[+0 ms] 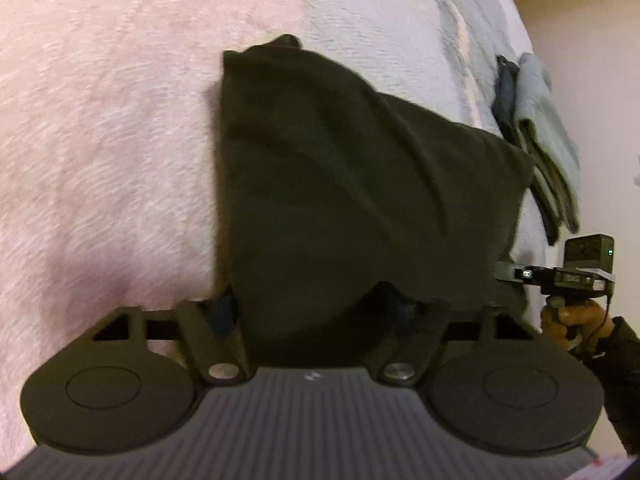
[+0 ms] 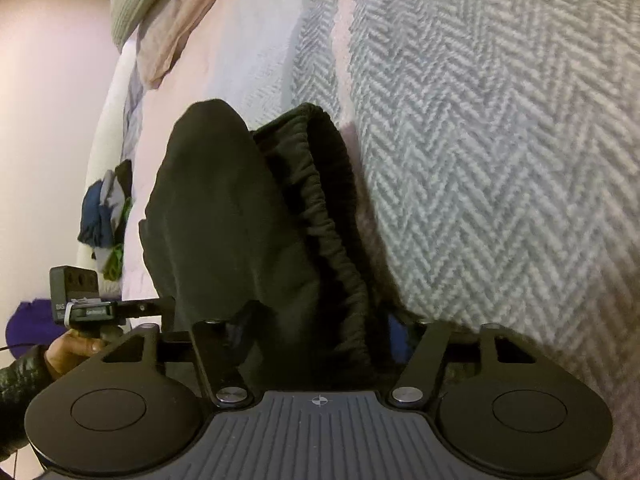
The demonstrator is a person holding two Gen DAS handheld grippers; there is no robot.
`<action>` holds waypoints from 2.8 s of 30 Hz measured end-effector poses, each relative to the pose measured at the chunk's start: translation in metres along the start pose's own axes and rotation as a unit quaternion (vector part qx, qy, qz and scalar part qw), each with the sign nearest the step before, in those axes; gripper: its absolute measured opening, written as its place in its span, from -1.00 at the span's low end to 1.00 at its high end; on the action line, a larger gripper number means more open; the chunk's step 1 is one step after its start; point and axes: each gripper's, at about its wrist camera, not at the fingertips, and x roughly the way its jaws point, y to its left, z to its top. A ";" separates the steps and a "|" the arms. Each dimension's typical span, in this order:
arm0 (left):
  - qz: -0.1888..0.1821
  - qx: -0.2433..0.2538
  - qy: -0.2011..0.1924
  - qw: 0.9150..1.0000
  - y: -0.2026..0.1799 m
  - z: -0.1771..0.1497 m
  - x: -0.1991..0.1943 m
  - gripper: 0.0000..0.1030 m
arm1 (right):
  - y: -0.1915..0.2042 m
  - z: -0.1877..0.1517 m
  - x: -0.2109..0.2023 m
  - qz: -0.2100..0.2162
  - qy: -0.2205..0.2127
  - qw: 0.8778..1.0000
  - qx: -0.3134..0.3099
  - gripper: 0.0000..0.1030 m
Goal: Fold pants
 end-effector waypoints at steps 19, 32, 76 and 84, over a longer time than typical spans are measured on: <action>0.003 0.078 -0.010 0.997 -0.025 0.030 -0.016 -0.32 | 0.009 -0.049 -0.039 -0.068 -0.132 0.985 0.082 0.18; 0.043 0.158 -0.035 0.986 -0.038 0.019 -0.036 -0.33 | 0.150 -0.154 -0.026 -0.304 -0.113 0.840 -0.435 0.42; 0.244 0.671 -0.080 0.695 -0.139 -0.147 0.002 -0.32 | 0.110 -0.203 0.062 -0.366 -0.021 0.540 -0.757 0.62; 0.202 0.646 -0.068 0.733 -0.138 -0.136 -0.008 -0.32 | 0.089 -0.203 0.096 -0.391 -0.046 0.514 -0.762 0.39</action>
